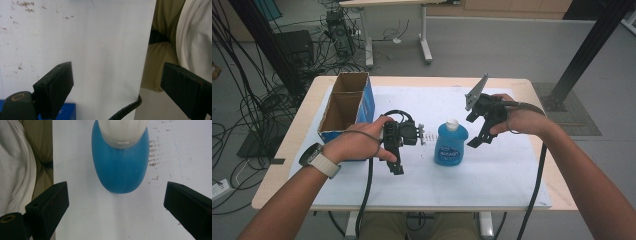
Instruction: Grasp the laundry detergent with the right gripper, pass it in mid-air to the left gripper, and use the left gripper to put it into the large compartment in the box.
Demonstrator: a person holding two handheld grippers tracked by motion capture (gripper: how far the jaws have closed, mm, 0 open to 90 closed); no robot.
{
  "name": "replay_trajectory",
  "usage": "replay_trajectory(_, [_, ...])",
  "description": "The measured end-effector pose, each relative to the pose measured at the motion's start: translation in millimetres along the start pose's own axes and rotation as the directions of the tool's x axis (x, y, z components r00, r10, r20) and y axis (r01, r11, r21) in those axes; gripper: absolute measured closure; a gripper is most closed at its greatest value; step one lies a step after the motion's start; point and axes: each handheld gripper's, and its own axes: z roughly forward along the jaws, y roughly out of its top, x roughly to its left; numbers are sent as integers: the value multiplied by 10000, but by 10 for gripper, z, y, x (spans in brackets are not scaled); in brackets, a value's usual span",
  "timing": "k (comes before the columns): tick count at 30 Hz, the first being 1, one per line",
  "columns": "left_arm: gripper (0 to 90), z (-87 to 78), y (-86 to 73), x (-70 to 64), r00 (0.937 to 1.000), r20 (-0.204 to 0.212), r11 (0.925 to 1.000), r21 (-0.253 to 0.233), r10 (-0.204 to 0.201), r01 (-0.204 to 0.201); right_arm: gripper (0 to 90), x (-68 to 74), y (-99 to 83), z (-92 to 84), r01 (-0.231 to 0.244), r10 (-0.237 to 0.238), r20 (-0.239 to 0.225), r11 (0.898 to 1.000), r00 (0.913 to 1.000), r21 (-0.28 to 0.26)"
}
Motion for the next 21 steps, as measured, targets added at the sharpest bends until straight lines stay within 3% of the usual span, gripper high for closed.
replay_trajectory(21, [117,15,3,3,10000,32,10000,-40,-33,33,56,-43,-153,157,99,-90,149,9983,9998,-577])
